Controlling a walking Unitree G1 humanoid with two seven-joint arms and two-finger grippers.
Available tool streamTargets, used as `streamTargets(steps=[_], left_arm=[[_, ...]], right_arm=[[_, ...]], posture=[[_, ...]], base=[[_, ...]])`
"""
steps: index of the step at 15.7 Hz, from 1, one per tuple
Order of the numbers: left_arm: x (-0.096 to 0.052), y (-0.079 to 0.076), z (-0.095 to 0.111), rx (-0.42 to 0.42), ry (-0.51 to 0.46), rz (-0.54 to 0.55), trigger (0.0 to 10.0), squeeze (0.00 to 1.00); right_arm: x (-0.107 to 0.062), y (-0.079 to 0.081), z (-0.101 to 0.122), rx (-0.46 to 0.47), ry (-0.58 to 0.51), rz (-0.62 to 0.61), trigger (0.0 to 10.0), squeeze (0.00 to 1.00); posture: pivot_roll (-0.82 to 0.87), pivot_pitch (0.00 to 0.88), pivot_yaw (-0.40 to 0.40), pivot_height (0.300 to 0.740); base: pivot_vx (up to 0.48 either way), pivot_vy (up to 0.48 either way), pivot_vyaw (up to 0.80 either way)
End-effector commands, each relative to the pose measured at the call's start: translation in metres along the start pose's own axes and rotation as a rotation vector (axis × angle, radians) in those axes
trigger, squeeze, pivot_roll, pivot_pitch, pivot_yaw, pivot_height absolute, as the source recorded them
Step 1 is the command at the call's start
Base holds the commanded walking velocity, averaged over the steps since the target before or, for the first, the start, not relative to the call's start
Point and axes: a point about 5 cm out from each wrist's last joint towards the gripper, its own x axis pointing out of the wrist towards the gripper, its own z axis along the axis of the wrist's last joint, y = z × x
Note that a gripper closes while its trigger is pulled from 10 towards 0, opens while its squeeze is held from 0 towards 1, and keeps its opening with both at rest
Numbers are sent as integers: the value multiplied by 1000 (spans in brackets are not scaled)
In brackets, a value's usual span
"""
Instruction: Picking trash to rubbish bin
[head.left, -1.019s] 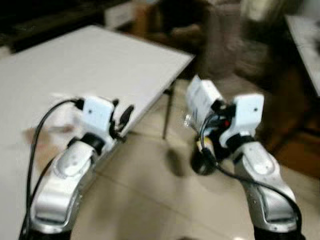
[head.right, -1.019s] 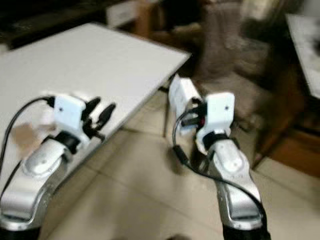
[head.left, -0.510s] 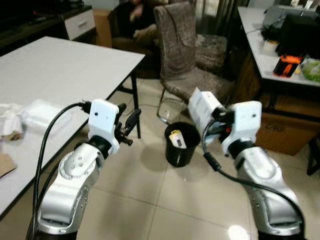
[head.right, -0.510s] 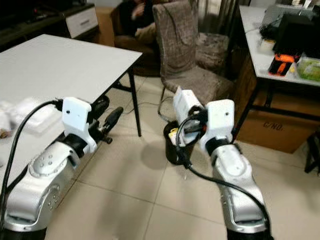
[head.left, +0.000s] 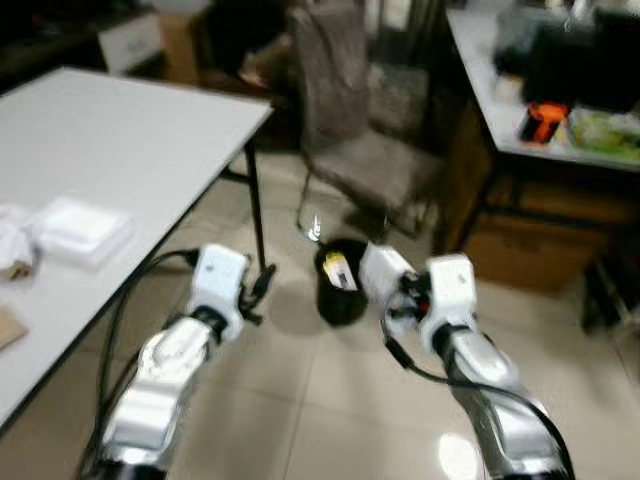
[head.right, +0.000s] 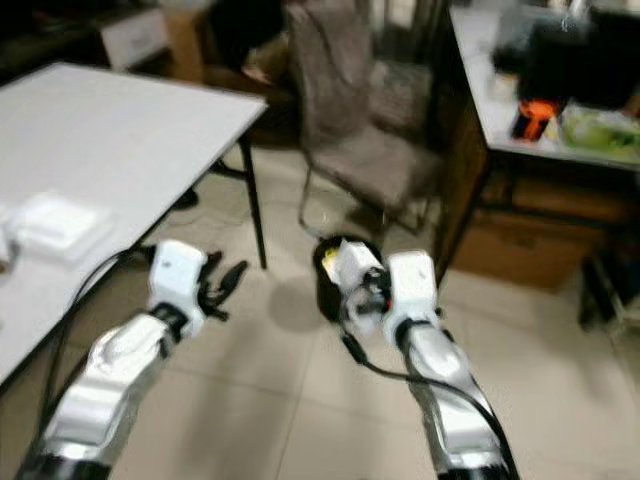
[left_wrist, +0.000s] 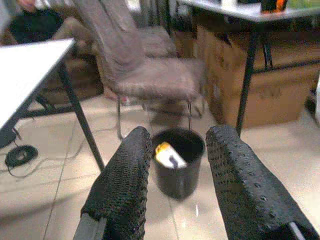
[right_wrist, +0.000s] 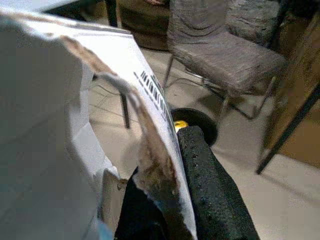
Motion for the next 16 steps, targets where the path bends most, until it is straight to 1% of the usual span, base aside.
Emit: streamTargets(steps=[1,3,5,6,7,11,14,16], left_arm=[[-1,-1,-12,9,40,-9,10000,0],[1,-3,-24,26,73,-28,10000,0],[1,-2,-29,22,82,-23,10000,0],[1,-2,-30,19,81,-19,10000,0],[1,-3,-31,23,79,-20,10000,0],[0,-3,-36,23,83,-22,10000,0],[-2,-2,-41,10,96,-10,10000,0],[-4,-3,-46,1,106,-11,10000,0]], right_arm=[[3,-1,-2,-11,1,-6,10000,0],[8,-1,-16,-17,23,0,10000,0],[10,-5,-22,-3,35,-17,10000,0],[10,-8,-22,6,33,-26,10000,0],[11,-9,-21,-15,28,-22,10000,0],[15,-9,-17,-43,1,2,10000,0],[16,-7,-16,-48,1,12,10000,0],[18,-7,-18,-75,8,26,10000,0]], posture=[[-49,62,-42,740],[-51,67,-39,740],[-49,75,-35,740],[-50,77,-34,740],[-51,80,-34,740],[-53,90,-39,740],[-57,94,-39,740],[-59,99,-43,740]], base=[[375,0,-519],[373,0,-509],[373,0,-513],[371,0,0],[375,0,0],[374,0,0],[376,0,0],[382,0,0]])
